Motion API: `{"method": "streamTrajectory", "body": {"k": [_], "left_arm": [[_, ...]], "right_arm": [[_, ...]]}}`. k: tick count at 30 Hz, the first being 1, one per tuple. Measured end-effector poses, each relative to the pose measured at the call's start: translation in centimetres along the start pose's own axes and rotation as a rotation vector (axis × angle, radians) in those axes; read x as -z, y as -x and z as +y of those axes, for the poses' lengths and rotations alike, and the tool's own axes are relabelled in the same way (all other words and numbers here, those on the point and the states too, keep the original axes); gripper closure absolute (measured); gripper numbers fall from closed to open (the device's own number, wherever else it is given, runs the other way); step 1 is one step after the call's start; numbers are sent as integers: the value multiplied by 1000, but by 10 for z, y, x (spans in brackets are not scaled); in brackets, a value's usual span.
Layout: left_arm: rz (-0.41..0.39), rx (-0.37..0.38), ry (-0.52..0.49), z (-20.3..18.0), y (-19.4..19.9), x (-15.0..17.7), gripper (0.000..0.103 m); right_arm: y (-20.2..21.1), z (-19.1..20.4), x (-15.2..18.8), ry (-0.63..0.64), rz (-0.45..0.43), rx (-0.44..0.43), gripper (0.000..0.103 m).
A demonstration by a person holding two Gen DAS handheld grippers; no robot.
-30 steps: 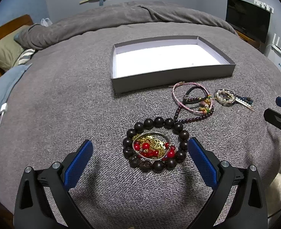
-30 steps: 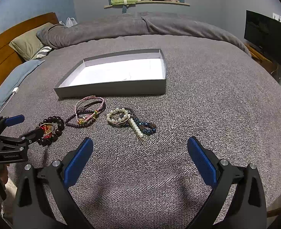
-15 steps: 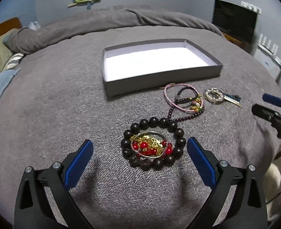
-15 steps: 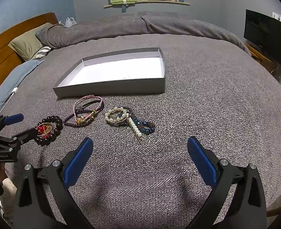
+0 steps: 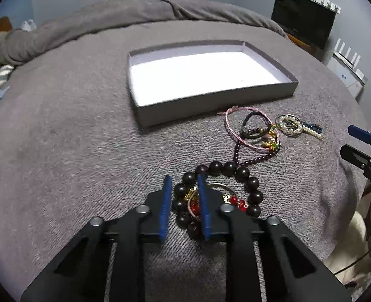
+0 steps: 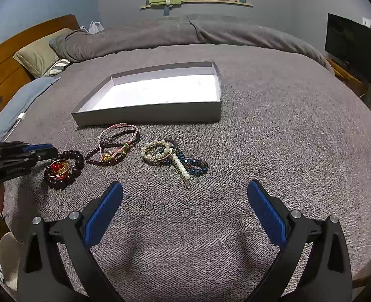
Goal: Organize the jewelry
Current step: 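Lower the left tool onto the black bead bracelet and close it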
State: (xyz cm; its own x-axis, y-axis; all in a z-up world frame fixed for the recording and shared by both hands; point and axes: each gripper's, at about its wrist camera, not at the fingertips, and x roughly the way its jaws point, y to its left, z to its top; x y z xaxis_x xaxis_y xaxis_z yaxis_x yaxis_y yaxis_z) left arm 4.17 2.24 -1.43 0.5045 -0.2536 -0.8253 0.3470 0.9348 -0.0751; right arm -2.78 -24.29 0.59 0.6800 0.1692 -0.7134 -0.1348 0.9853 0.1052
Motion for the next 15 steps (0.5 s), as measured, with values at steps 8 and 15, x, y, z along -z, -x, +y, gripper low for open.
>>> {"method": "streamTrajectory", "body": {"k": [8, 15], "left_arm": [[85, -21, -157, -14, -20, -8, 85], [147, 28, -186, -7, -35, -14, 76]], "right_arm": [[0, 6, -1, 15, 5, -11, 5], [-1, 11, -2, 17, 10, -31, 5]]}}
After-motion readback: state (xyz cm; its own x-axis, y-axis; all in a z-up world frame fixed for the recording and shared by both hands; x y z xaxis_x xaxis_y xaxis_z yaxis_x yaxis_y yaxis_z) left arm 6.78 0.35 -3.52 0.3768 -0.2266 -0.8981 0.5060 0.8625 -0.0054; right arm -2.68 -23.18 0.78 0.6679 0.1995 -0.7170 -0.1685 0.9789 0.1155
